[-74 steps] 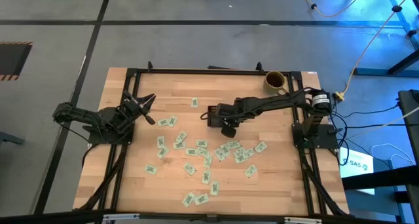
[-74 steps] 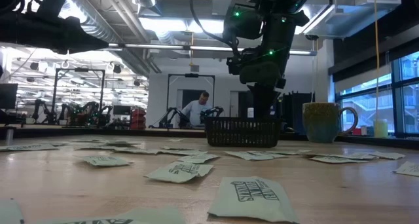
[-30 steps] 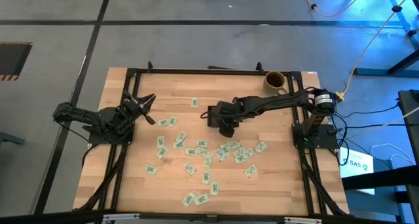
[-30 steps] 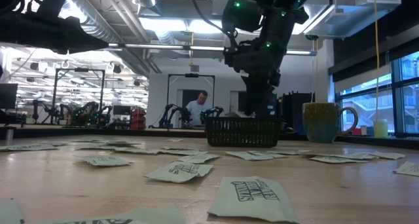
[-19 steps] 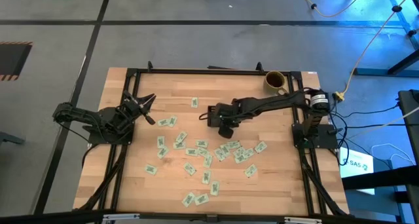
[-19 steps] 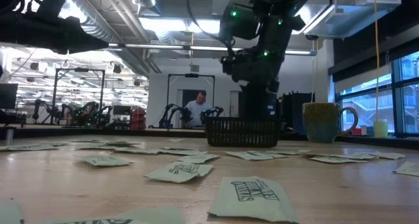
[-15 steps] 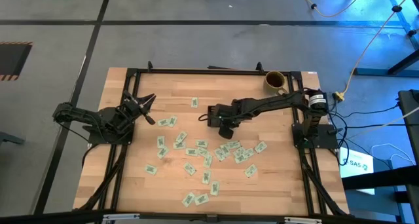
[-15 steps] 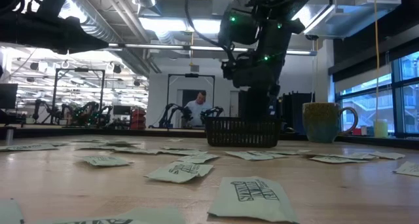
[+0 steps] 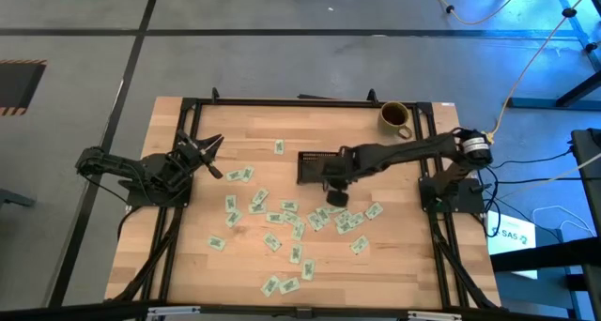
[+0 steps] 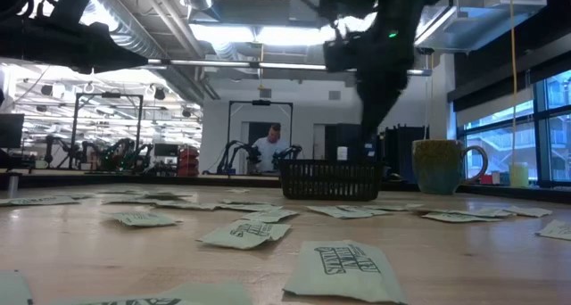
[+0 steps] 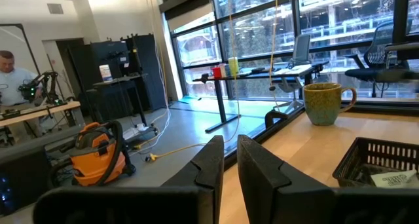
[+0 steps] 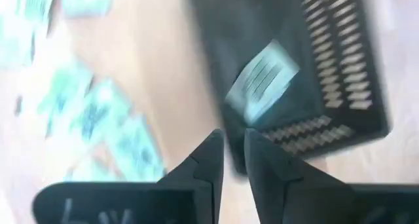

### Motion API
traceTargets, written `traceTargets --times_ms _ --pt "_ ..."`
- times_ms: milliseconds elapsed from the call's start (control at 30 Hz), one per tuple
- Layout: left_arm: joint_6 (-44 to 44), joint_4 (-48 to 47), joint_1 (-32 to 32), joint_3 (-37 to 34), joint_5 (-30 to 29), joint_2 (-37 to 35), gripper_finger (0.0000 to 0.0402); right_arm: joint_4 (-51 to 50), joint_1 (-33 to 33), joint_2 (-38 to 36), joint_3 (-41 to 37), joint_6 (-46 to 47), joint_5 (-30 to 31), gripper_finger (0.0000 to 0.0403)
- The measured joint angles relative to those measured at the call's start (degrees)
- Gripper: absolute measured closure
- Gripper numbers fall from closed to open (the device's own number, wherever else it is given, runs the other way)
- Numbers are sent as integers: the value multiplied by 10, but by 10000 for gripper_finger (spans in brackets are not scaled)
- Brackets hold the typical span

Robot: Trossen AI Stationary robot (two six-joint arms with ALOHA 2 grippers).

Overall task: Pick and place Stevia / Truvia into bins
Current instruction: Put the stevia packet into the black basket

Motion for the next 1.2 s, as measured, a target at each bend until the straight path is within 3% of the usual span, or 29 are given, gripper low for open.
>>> traceTargets --times_ms 400,1200 --pt "0 0 0 0 0 0 363 29 97 -1 -60 23 2 336" --pt "0 0 0 0 0 0 361 242 98 -4 -224 64 13 336"
